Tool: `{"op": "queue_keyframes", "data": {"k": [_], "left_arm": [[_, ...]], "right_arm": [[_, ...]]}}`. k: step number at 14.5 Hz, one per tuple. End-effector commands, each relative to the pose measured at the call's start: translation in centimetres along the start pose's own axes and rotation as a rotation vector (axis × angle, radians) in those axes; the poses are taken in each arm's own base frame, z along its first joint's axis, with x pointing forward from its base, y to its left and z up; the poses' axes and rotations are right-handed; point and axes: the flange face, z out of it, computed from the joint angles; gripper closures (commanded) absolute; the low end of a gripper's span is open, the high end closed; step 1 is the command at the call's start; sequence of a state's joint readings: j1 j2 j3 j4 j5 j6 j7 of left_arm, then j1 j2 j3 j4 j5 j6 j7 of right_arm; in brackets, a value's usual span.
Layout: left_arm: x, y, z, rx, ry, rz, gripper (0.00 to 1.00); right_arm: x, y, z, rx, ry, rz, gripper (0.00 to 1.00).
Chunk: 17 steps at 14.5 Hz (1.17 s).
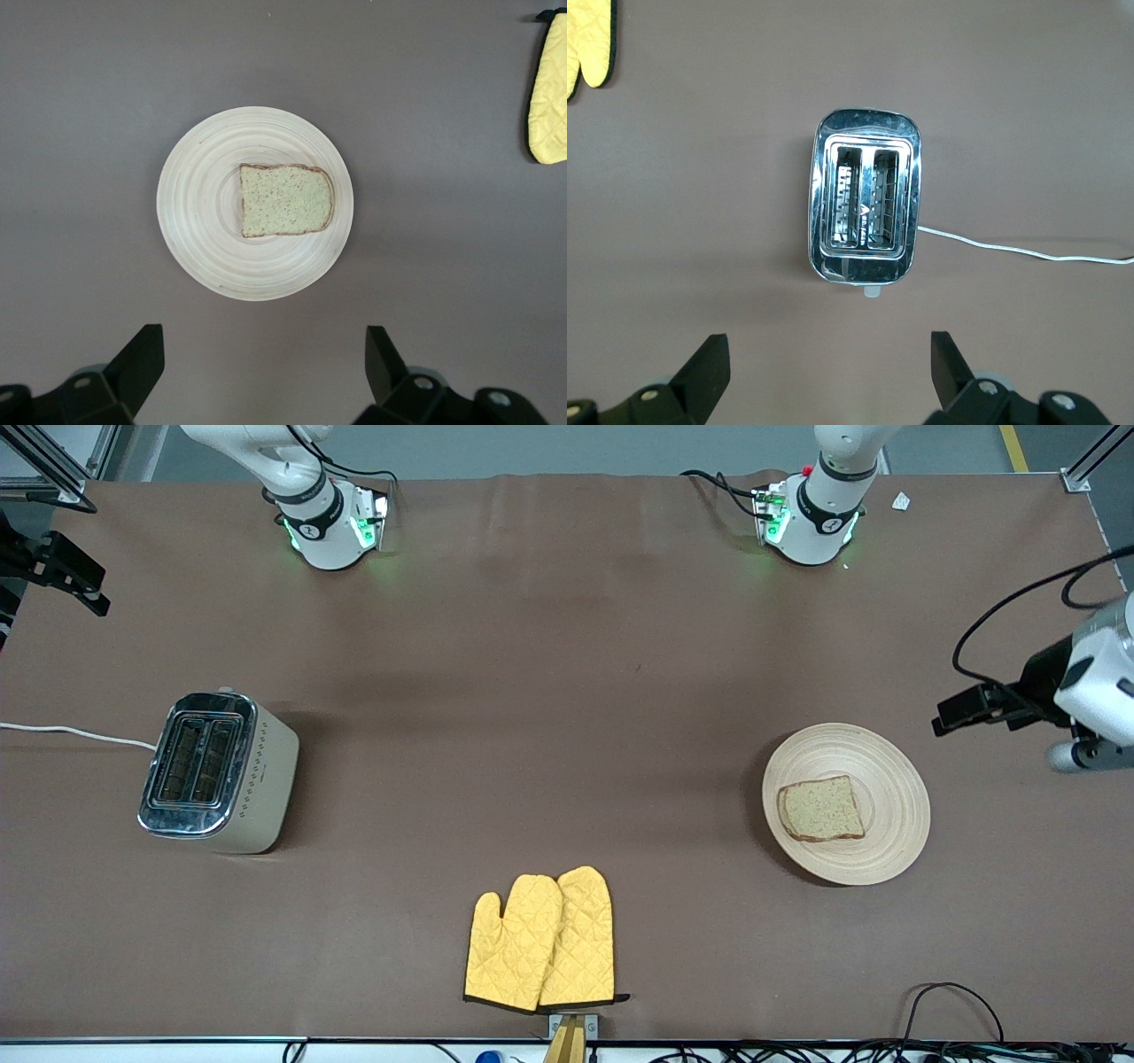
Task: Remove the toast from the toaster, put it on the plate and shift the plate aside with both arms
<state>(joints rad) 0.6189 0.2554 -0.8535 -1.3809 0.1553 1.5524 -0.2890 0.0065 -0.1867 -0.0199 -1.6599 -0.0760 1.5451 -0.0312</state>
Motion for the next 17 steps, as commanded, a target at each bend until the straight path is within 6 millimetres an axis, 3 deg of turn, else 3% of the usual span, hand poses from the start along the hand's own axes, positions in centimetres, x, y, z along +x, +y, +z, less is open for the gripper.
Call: {"op": "queue_keyframes", "data": {"k": [1, 5, 8, 11, 14, 17], "left_arm": [[-3.9, 1.4, -3.5, 0.132, 0.010, -0.008, 0.00], [-8.5, 1.0, -6.4, 0.125, -0.033, 0.049, 0.00], [-11.2, 1.2, -6.4, 0.107, -0.039, 0.061, 0.00], [-12.8, -0.8, -5.5, 0.074, 0.004, 0.127, 0.00], [-13.3, -0.7, -5.3, 0.076, -0.011, 0.142, 0.00], [-11.6, -0.5, -6.8, 0.063, 0.020, 0.149, 0.00]], "right_arm": [[-0.5, -0.2, -0.2, 0.010, -0.001, 0.015, 0.00], [-0.5, -0.2, -0.2, 0.010, -0.001, 0.015, 0.00], [-0.5, -0.2, -0.1, 0.010, -0.004, 0.015, 0.00], [-0.5, -0.1, -0.1, 0.010, -0.004, 0.016, 0.00], [-0.5, -0.1, 0.0, 0.010, -0.006, 0.016, 0.00], [-0.5, -0.1, 0.0, 0.010, -0.007, 0.016, 0.00]]}}
